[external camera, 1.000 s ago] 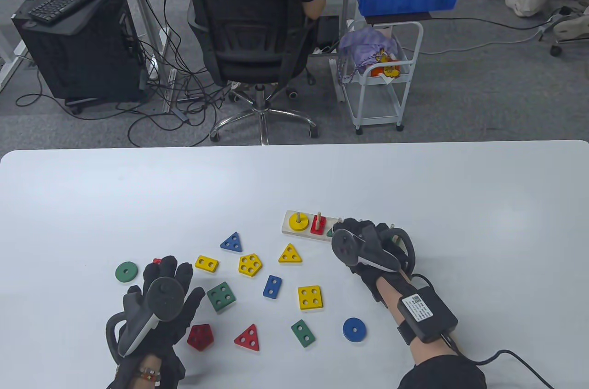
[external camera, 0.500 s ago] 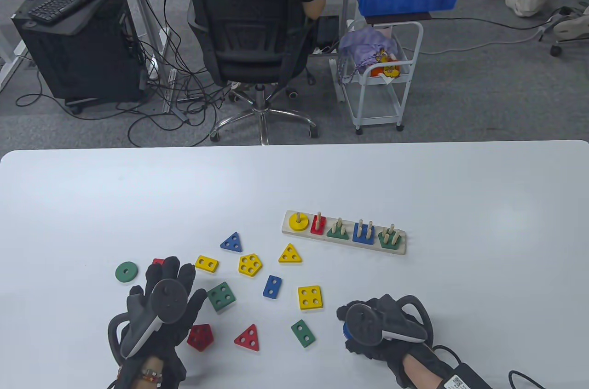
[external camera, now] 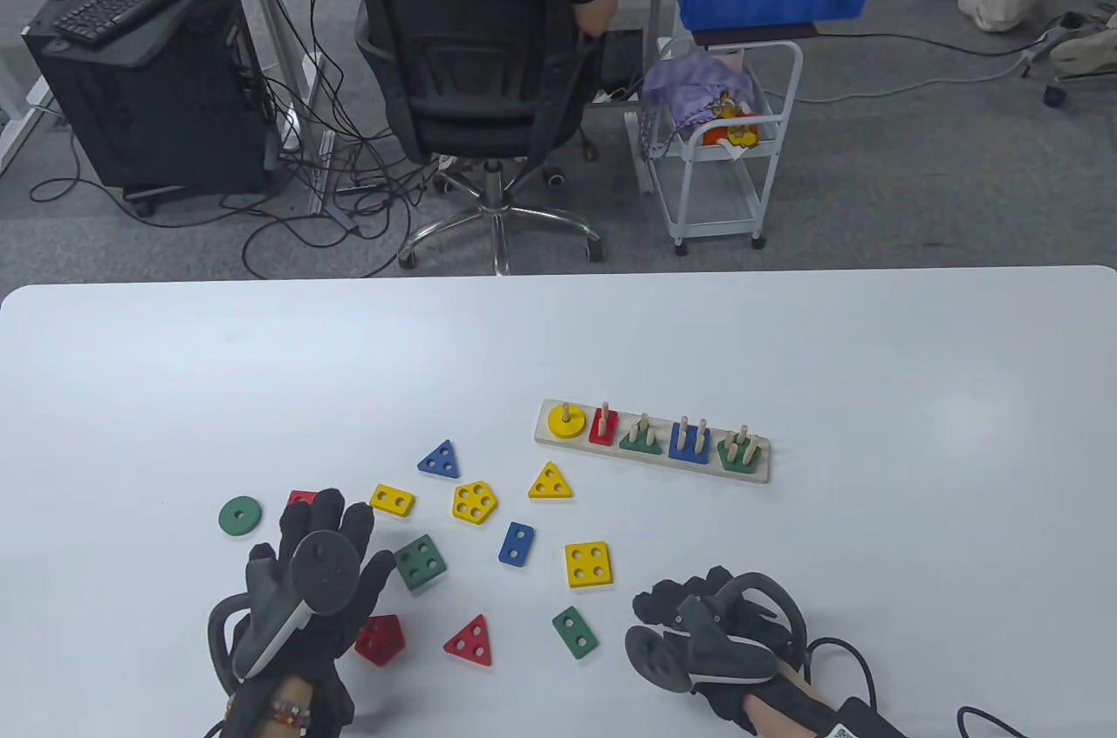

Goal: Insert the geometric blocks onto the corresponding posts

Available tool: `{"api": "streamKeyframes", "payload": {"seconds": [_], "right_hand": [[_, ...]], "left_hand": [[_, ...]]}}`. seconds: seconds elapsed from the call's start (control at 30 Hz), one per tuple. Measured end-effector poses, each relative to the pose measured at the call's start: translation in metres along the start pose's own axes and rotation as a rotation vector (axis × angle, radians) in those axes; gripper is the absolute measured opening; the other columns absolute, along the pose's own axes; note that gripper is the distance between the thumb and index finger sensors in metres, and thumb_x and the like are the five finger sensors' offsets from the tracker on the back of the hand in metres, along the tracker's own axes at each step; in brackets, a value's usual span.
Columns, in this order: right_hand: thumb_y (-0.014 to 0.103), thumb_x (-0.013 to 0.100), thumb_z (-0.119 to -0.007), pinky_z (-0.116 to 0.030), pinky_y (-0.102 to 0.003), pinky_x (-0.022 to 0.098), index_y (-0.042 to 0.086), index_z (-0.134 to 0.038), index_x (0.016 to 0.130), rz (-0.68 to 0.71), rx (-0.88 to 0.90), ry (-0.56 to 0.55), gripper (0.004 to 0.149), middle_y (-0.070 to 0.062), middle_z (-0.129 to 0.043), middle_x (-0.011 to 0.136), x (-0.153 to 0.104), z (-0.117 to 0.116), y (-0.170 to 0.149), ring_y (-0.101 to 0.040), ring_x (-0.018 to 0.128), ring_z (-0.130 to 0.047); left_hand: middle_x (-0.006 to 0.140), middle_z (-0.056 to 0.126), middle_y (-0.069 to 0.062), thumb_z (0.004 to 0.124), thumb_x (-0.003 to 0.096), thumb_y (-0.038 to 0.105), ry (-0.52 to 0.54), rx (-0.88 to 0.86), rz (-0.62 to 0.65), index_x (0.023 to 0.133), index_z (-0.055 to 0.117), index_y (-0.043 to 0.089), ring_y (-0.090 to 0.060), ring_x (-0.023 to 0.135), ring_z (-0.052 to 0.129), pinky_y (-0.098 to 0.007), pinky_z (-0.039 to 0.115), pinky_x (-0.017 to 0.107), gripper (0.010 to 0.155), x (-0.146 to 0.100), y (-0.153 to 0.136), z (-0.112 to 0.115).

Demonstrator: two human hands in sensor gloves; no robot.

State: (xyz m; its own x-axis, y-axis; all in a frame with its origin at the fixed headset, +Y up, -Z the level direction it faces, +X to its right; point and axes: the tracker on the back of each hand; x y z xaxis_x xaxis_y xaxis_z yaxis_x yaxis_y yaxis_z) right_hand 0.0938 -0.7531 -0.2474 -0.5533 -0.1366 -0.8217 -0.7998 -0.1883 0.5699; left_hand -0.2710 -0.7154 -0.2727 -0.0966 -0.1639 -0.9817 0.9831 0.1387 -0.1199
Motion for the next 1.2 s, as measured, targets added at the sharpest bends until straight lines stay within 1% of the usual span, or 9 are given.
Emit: {"api": "streamKeyframes", "payload": {"seconds": [0.1,0.27,0.4,0.47,0.5,0.63,0.77,0.9,1.2], "right_hand": [[0.041,0.039,-0.091,-0.073,-0.062,0.056,0.019,-0.073,0.093,-0.004,0.038,-0.007,0.061,-0.011,-0.085,0.092,0.002,0.002,-0.003,-0.034,0.071,-0.096],[0.039,0.039,-0.091,-0.073,-0.063,0.056,0.02,-0.072,0.094,0.004,0.024,-0.104,0.061,-0.011,-0.082,0.095,0.019,0.025,-0.012,-0.034,0.073,-0.094],[0.039,0.04,-0.09,-0.071,-0.064,0.057,0.02,-0.069,0.096,-0.016,0.039,-0.145,0.062,-0.011,-0.079,0.097,0.053,0.054,-0.024,-0.035,0.075,-0.091],[0.039,0.041,-0.089,-0.07,-0.065,0.057,0.02,-0.069,0.096,-0.044,0.06,-0.16,0.061,-0.012,-0.077,0.098,0.078,0.069,-0.031,-0.036,0.076,-0.089],[0.039,0.041,-0.089,-0.07,-0.065,0.057,0.02,-0.068,0.096,-0.051,0.061,-0.162,0.062,-0.012,-0.077,0.098,0.083,0.071,-0.032,-0.036,0.076,-0.089],[0.039,0.042,-0.089,-0.07,-0.064,0.058,0.02,-0.067,0.097,-0.133,0.043,-0.186,0.062,-0.011,-0.076,0.098,0.133,0.084,-0.043,-0.035,0.076,-0.091],[0.036,0.042,-0.089,-0.068,-0.065,0.06,0.02,-0.066,0.097,-0.201,0.103,-0.167,0.063,-0.01,-0.074,0.1,0.168,0.084,-0.048,-0.036,0.079,-0.089],[0.036,0.041,-0.09,-0.069,-0.064,0.06,0.02,-0.068,0.096,-0.283,0.068,-0.167,0.061,-0.011,-0.076,0.098,0.196,0.076,-0.049,-0.036,0.077,-0.091],[0.034,0.042,-0.09,-0.064,-0.066,0.063,0.023,-0.066,0.097,-0.338,0.148,-0.179,0.061,-0.008,-0.074,0.101,0.221,0.062,-0.058,-0.035,0.081,-0.087]], "left_hand": [[0.129,0.024,0.01,0.051,0.0501,0.068,0.001,-0.003,0.002,0.116,0.042,0.042,-0.026,0.123,0.024,-0.063,0.03,0.084,0.071,0.0,0.0,0.0],[0.129,0.024,0.011,0.051,0.0501,0.068,-0.002,-0.004,0.002,0.116,0.042,0.042,-0.025,0.123,0.024,-0.063,0.03,0.084,0.071,0.001,0.0,0.001],[0.129,0.024,0.011,0.051,0.05,0.069,-0.005,-0.003,0.002,0.115,0.041,0.043,-0.025,0.123,0.024,-0.063,0.03,0.084,0.071,0.0,0.0,0.001],[0.129,0.024,0.011,0.051,0.05,0.069,-0.008,0.0,0.003,0.115,0.041,0.043,-0.025,0.123,0.024,-0.063,0.03,0.084,0.071,0.001,0.0,0.001],[0.129,0.024,0.011,0.051,0.05,0.069,-0.009,0.0,0.003,0.115,0.042,0.043,-0.025,0.123,0.024,-0.063,0.03,0.084,0.071,0.001,0.0,0.001],[0.129,0.023,0.011,0.051,0.05,0.068,-0.014,-0.018,-0.01,0.116,0.041,0.043,-0.025,0.123,0.023,-0.063,0.029,0.084,0.071,0.002,-0.003,0.0],[0.129,0.023,0.011,0.051,0.0499,0.068,-0.016,-0.024,-0.019,0.115,0.041,0.043,-0.025,0.123,0.023,-0.063,0.029,0.084,0.071,0.003,-0.006,-0.001],[0.129,0.023,0.011,0.051,0.0499,0.068,-0.015,-0.024,-0.018,0.115,0.042,0.043,-0.025,0.123,0.023,-0.063,0.029,0.084,0.071,0.003,-0.005,-0.001],[0.13,0.023,0.011,0.051,0.0499,0.068,-0.013,-0.028,-0.022,0.116,0.041,0.043,-0.025,0.123,0.023,-0.063,0.029,0.084,0.071,0.003,-0.006,-0.001]]}}
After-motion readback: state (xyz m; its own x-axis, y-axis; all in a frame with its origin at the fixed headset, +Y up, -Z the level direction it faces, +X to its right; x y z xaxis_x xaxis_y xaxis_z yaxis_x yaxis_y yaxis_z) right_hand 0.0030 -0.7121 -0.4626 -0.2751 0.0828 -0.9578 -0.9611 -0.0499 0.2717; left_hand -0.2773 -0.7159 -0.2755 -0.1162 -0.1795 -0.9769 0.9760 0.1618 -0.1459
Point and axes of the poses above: the tracker on the back of each hand, its own y axis roughly to the thumb side, its own x axis roughly from the wrist to the fingertips, z = x × y
